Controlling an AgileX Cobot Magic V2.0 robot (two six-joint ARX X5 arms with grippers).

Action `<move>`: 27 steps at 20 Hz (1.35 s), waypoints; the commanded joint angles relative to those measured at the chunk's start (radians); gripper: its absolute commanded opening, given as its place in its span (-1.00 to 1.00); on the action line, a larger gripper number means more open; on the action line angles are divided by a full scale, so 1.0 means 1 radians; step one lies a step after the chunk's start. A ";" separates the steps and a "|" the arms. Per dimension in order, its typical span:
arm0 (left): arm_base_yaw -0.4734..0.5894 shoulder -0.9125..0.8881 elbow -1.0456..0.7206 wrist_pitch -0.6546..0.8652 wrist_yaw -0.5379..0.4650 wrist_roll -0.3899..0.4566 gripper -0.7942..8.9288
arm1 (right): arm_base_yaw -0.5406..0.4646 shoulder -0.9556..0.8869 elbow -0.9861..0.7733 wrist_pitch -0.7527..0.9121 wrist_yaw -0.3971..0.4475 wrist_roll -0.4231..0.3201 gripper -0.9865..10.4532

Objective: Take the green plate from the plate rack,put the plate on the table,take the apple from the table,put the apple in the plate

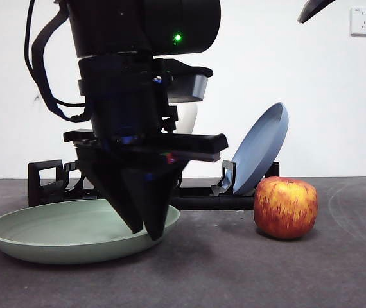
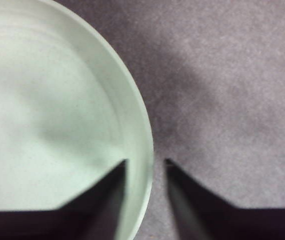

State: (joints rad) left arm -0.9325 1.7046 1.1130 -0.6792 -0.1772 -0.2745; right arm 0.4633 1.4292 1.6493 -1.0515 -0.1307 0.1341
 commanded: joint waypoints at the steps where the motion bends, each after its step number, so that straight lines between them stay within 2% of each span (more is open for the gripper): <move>1: 0.002 0.010 -0.004 -0.001 0.001 -0.013 -0.18 | 0.000 0.002 0.003 0.002 0.000 -0.008 0.22; 5: 0.002 -0.027 0.018 -0.019 0.001 -0.013 -0.18 | 0.000 0.002 0.003 -0.002 0.001 -0.012 0.22; 8: -0.002 -0.153 0.079 -0.126 0.002 -0.003 -0.18 | 0.000 0.002 0.003 -0.047 0.001 -0.035 0.22; 11: -0.002 -0.360 0.121 -0.236 0.028 0.056 -0.18 | 0.000 0.002 0.003 -0.136 0.000 -0.044 0.22; 13: -0.001 -0.528 0.122 -0.247 0.111 0.096 -0.18 | 0.002 0.002 0.002 -0.210 0.000 -0.081 0.22; 18: 0.009 -0.921 0.123 -0.257 0.230 0.104 -0.18 | 0.016 -0.003 0.001 -0.323 0.003 -0.113 0.22; 23: 0.009 -1.199 0.123 -0.390 0.179 0.088 -0.18 | 0.073 -0.003 -0.076 -0.282 0.034 -0.105 0.22; 27: 0.009 -1.279 0.123 -0.495 0.165 0.056 -0.18 | 0.101 -0.003 -0.200 -0.156 0.059 -0.081 0.22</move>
State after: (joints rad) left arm -0.9260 0.4351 1.2419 -1.1645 -0.0113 -0.1997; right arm 0.5617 1.4208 1.4803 -1.2293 -0.0772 0.0387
